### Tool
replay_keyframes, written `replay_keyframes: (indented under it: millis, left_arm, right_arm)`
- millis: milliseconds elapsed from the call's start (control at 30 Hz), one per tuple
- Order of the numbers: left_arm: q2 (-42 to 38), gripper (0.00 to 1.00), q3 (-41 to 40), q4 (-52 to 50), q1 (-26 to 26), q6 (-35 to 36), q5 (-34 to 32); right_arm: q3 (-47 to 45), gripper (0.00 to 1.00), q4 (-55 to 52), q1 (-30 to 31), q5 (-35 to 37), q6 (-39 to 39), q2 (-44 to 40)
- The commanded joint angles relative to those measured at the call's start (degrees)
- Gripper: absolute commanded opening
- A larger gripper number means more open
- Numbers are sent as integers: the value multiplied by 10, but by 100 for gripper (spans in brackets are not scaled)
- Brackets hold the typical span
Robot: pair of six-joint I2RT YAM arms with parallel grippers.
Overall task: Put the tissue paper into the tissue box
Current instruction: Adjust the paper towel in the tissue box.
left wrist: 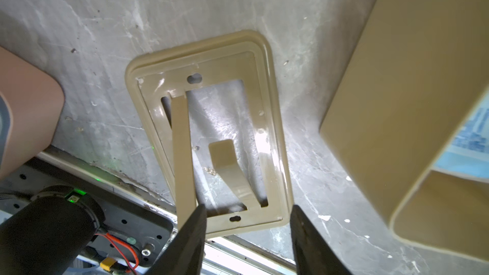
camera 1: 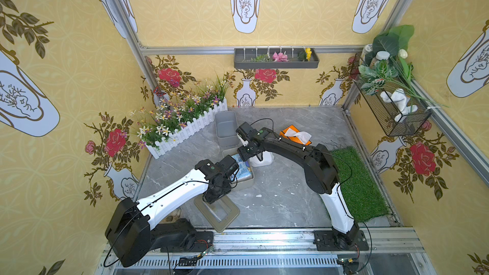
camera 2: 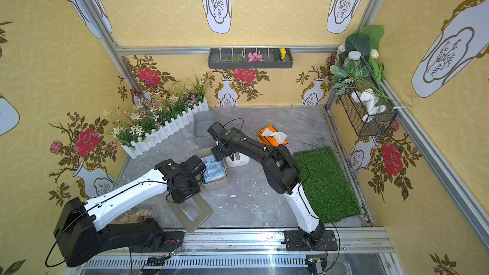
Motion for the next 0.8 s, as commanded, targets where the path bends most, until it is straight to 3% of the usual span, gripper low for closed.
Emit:
replay_keyframes:
  millis: [0, 267, 533, 767]
  left_arm:
    - [23, 53, -9, 12, 0, -4, 0]
    - [52, 51, -28, 51, -1, 1, -5]
    - [68, 32, -38, 68, -1, 12, -6]
    - [87, 24, -39, 72, -1, 31, -5]
  right_arm:
    - [4, 73, 11, 0, 7, 2, 4]
    - [-8, 74, 19, -4, 2, 9, -26]
    - [-92, 75, 97, -5, -44, 5, -140]
    - [-128, 76, 100, -19, -42, 6, -186]
